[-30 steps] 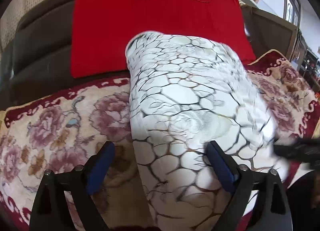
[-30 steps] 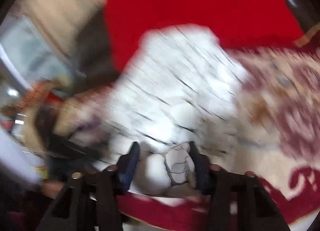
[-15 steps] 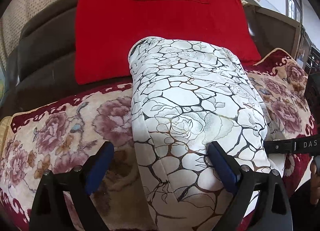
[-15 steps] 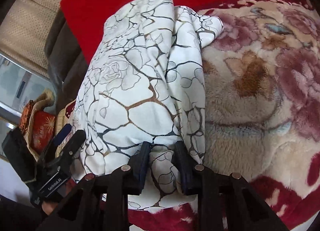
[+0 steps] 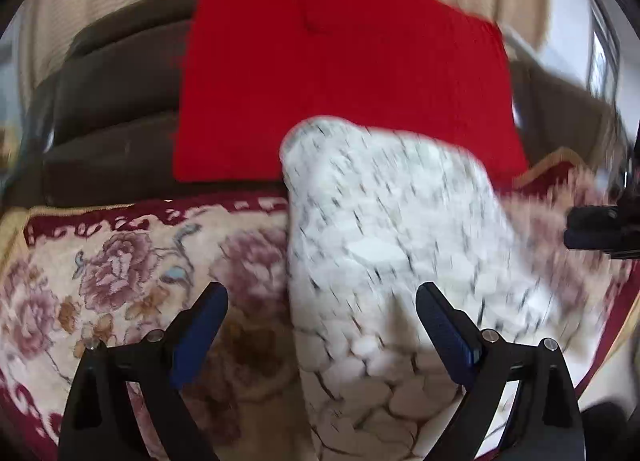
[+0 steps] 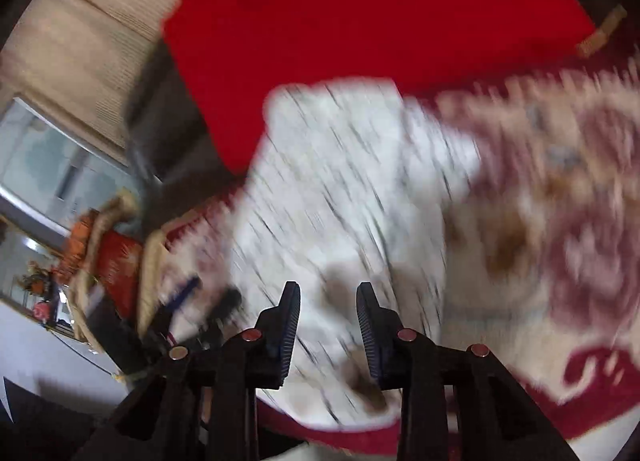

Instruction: Fold large clothes

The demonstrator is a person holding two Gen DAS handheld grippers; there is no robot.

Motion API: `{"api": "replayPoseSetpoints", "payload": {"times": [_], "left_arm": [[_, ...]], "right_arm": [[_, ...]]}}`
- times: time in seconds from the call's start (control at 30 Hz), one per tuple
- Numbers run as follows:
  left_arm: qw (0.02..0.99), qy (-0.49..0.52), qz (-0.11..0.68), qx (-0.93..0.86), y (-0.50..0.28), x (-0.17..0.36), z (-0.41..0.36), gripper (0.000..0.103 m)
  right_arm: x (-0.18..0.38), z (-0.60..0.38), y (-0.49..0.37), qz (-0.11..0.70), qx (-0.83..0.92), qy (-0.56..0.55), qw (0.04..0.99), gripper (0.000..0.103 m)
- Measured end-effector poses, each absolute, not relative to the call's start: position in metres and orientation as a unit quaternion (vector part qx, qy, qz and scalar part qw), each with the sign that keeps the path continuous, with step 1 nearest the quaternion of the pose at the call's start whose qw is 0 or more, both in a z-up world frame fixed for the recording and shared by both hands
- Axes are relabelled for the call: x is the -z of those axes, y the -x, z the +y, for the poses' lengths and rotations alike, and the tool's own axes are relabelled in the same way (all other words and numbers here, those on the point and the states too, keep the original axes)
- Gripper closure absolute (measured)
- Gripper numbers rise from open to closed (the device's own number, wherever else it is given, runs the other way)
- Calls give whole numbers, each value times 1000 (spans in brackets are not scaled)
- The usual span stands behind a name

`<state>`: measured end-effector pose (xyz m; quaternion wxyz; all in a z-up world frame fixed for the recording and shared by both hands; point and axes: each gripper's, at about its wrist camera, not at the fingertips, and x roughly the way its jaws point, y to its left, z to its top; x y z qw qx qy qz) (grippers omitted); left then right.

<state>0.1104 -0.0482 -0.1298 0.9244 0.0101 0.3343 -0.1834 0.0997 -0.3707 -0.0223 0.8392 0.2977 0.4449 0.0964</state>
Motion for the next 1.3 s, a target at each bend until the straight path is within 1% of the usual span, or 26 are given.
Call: {"api": "replayPoseSetpoints", "payload": {"times": [0.03,0.07,0.1,0.2,0.3,0.4,0.43,0.5,0.6,0.7,0.8,0.87,0.97,1.13,1.2,1.3], "left_arm": [[926,6,333,176,-114,128,-42,7],[928,12,336,163,-119,128,-37,7],[927,12,342,152,-123,130,-35,7],[919,-10,373,124,-134,144,-36,7],[914,-40,389,112,-139,158,-45,7],[919,-64,368,124,-133,155,-50,7],[921,-74,362,122,-131,155,-51,7],[924,-88,352,118,-128,154,-51,7],[924,-90,353,114,-127,153,-50,7],[923,-79,360,111,-131,154,-45,7],[923,-80,361,109,-129,153,-45,7],[923,-80,361,108,-127,153,-45,7],[923,-81,361,105,-125,152,-46,7],[922,-79,363,110,-124,154,-47,7],[923,-85,359,106,-123,153,-48,7],[923,-85,361,106,-124,153,-46,7]], "right_arm": [[10,-373,-112,429,-89,-293,850,64],[5,-374,-124,423,-74,-285,857,51],[3,-374,-137,418,-58,-279,863,42],[9,-373,-176,404,-20,-276,872,42],[31,-371,-217,399,-3,-292,869,42],[81,-368,-257,455,34,-278,845,43],[105,-371,-265,483,33,-292,825,43],[106,-375,-260,467,27,-306,829,43],[82,-375,-243,458,26,-291,839,43],[51,-371,-213,440,-1,-288,851,43],[21,-351,-170,425,-38,-259,866,43],[12,-337,-148,424,-59,-246,869,43],[16,-322,-123,426,-64,-237,871,43],[78,-319,-121,468,-33,-223,855,43],[79,-321,-119,460,-34,-228,857,43],[61,-323,-110,458,-31,-236,856,43]]}}
